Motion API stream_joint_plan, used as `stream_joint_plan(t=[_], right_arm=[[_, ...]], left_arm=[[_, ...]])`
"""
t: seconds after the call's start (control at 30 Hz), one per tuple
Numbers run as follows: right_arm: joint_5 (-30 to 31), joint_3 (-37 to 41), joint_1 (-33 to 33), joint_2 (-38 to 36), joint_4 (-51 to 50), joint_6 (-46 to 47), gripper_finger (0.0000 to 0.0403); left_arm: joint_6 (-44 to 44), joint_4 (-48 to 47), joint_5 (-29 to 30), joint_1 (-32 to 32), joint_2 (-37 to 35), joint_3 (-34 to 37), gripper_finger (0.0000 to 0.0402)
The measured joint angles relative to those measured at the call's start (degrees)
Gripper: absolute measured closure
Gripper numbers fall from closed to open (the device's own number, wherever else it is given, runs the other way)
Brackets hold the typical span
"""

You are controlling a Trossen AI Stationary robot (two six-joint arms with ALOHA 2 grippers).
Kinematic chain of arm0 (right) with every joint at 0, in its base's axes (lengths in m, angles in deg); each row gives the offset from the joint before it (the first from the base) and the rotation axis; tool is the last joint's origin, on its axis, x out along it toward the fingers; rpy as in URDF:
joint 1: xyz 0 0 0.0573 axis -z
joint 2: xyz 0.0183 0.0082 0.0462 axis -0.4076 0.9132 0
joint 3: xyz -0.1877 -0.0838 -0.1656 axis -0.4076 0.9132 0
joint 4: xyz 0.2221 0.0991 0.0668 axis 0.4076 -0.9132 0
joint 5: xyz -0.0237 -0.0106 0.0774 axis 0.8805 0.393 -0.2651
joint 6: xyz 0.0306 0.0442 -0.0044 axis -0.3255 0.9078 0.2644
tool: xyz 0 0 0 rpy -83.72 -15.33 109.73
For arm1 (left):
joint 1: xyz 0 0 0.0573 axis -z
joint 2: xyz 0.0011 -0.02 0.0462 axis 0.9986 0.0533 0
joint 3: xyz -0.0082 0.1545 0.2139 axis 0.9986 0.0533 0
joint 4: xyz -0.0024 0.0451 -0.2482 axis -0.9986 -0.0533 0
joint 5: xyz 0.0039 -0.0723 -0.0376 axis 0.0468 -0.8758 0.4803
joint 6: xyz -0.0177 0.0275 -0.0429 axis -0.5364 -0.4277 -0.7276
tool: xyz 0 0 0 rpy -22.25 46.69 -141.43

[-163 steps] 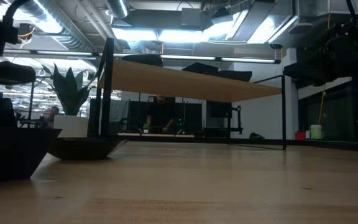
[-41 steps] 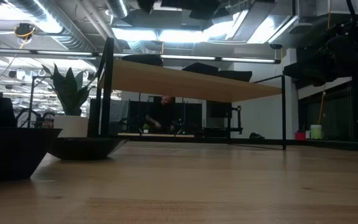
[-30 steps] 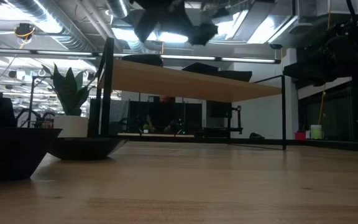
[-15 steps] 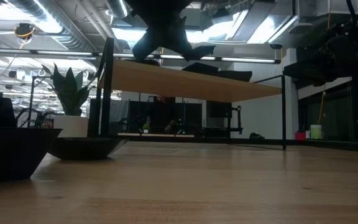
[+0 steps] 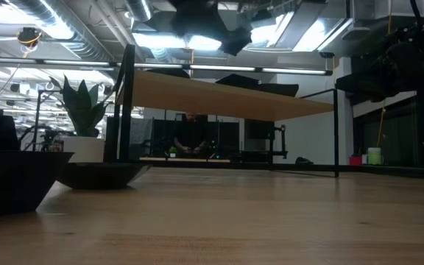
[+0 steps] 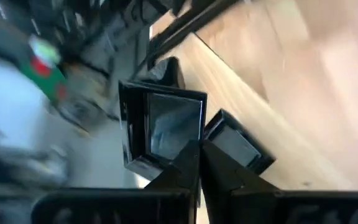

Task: Pick & Place Mini shaped plates
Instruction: Stack the black square plate on top of the black square plate on the shelf

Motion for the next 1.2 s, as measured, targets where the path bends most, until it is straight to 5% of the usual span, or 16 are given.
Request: stream_joint_plan(t=[0.17,0.3,0.57,1.2], right_arm=[[0.0,0.0,0.0,0.0,0.0,0.0,0.0249],[0.0,0.0,0.0,0.0,0.0,0.0,0.0249],[0.0,0.0,0.0,0.0,0.0,0.0,0.0249],[0.0,0.0,0.0,0.0,0.0,0.0,0.0249]], left_arm=[[-28.4,-4.8,-7.3,-2.0,-0.1,-5.8,0.0398],[-40.1,-5.3,-10.9,-2.6,-0.1,-6.8,0.0398],[-44.9,-8.2,-1.4,-0.8,1.9,-6.6,0.0398],[-47.4,-5.7,2.4,0.0,7.7,-6.3,0.0398]])
